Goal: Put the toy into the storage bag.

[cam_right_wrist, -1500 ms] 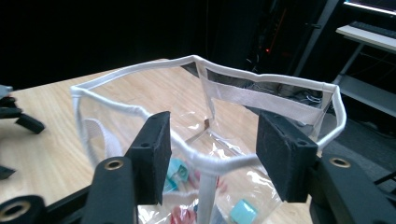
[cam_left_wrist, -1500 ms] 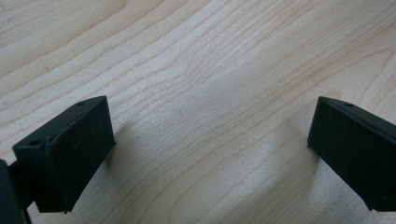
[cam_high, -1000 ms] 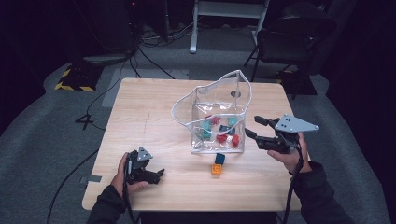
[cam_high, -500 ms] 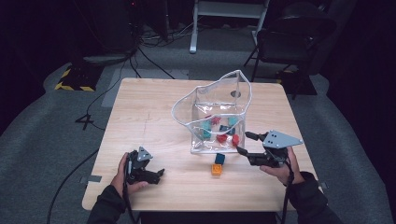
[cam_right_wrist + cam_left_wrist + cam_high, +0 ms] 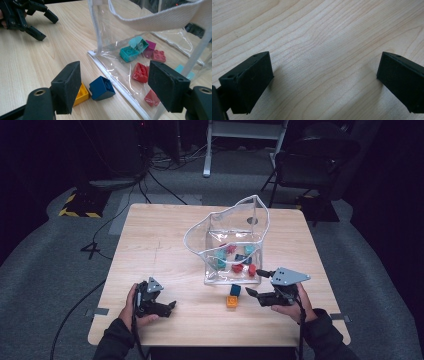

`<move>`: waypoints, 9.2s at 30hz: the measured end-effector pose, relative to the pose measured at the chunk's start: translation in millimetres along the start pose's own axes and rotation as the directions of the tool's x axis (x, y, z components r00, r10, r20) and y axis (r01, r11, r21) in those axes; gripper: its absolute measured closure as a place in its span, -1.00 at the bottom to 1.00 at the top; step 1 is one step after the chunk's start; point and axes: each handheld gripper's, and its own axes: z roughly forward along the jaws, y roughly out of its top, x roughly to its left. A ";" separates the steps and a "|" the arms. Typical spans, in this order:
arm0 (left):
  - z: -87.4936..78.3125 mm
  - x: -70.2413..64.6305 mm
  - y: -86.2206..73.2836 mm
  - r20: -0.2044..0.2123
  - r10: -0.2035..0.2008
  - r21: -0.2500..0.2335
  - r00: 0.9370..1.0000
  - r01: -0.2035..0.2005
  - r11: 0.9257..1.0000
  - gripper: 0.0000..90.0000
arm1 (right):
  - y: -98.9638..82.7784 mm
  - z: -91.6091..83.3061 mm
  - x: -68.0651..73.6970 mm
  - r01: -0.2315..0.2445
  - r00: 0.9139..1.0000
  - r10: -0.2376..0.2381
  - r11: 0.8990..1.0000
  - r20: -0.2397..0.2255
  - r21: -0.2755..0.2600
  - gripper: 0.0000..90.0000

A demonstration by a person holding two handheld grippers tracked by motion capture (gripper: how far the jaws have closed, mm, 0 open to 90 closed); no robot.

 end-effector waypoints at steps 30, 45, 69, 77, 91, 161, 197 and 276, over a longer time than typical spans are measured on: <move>0.0 0.0 0.0 0.000 0.000 0.000 1.000 0.000 1.000 -0.99 | -30.8 51.1 44.1 0.092 0.982 -0.070 0.988 -0.174 0.126 -0.35; 0.1 -0.1 -0.1 0.000 -0.001 -0.002 1.000 0.001 1.000 -0.99 | -38.8 67.8 43.0 0.062 0.983 -0.030 0.983 -0.179 0.174 -0.32; 0.1 -0.1 -0.1 0.000 -0.001 -0.002 1.000 0.001 1.000 -0.99 | -43.5 68.9 41.2 0.047 0.984 -0.016 0.984 -0.177 0.171 0.31; 0.2 0.0 -0.1 0.000 -0.001 -0.003 1.000 0.001 1.000 -0.99 | -42.2 61.3 38.3 0.046 0.987 -0.021 0.987 -0.162 0.155 0.32; 0.1 0.0 0.0 0.000 0.000 -0.001 1.000 0.000 1.000 -0.99 | -33.5 38.8 26.9 0.025 0.993 -0.013 0.994 -0.116 0.105 0.32; 0.1 0.1 0.0 0.000 0.000 -0.001 1.000 0.000 1.000 -0.99 | 73.3 -35.0 -2.6 0.076 0.997 -0.074 0.986 0.015 -0.150 0.32; 0.1 0.1 0.0 0.002 0.000 0.000 1.000 0.000 1.000 -0.99 | 114.3 -30.7 -34.7 0.046 0.992 -0.027 0.987 0.122 -0.155 0.32; 0.1 0.0 0.0 0.000 -0.001 -0.001 1.000 0.001 1.000 -0.99 | 99.3 -36.1 -47.4 -0.019 0.979 0.048 0.989 0.198 -0.147 -0.06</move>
